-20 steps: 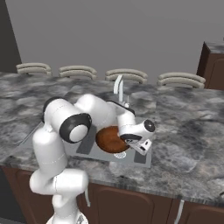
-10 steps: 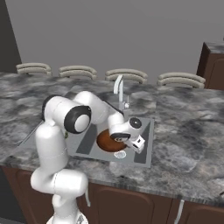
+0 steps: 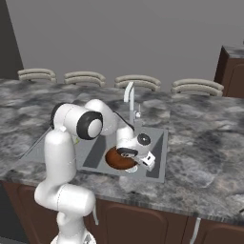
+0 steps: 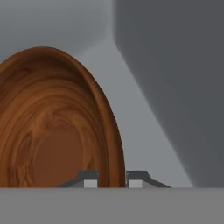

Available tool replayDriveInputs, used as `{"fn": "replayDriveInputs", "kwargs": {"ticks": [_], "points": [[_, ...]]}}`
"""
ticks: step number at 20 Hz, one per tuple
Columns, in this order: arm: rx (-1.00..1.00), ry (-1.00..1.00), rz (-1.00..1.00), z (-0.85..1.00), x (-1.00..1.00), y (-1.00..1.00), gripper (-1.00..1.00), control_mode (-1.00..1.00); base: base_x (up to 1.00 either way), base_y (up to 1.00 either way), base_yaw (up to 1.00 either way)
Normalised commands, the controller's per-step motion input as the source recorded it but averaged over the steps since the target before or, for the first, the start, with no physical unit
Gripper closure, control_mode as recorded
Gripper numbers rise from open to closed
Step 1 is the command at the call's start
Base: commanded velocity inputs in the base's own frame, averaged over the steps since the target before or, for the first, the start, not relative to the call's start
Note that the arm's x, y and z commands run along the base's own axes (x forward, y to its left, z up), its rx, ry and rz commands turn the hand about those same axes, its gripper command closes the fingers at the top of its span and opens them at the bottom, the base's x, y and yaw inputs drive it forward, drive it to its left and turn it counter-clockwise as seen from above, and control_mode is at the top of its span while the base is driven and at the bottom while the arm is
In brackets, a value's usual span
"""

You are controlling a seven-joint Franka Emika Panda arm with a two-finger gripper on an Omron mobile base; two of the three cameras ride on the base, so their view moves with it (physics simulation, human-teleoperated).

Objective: Dump the broccoli and bell pepper from the bowl so the bowl can be washed. Place the bowl in the sink after clearing the leftovers.

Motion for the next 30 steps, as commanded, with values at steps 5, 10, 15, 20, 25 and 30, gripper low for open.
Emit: {"fn": "replayDriveInputs", "kwargs": {"ticks": [5,10,15,20,25,30], "points": [[-0.01,0.02,0.00,-0.10,0.09,-0.18,1.00,-1.00,0.00,0.00,0.00],[-0.10,0.03,0.00,-0.44,0.14,-0.09,-1.00,-1.00,0.00,0.00,0.00],[-0.03,0.00,-0.03,-0.09,0.00,-0.02,-1.00,-1.00,0.00,0.00,0.00],[0.00,0.00,-0.11,0.63,0.00,0.00,-1.00,-1.00,0.00,0.00,0.00],[-0.03,-0.02,-0.07,1.00,0.00,0.06,-1.00,-1.00,0.00,0.00,0.00],[-0.09,-0.10,-0.03,1.00,-0.21,0.10,-1.00,-1.00,0.00,0.00,0.00]]}}
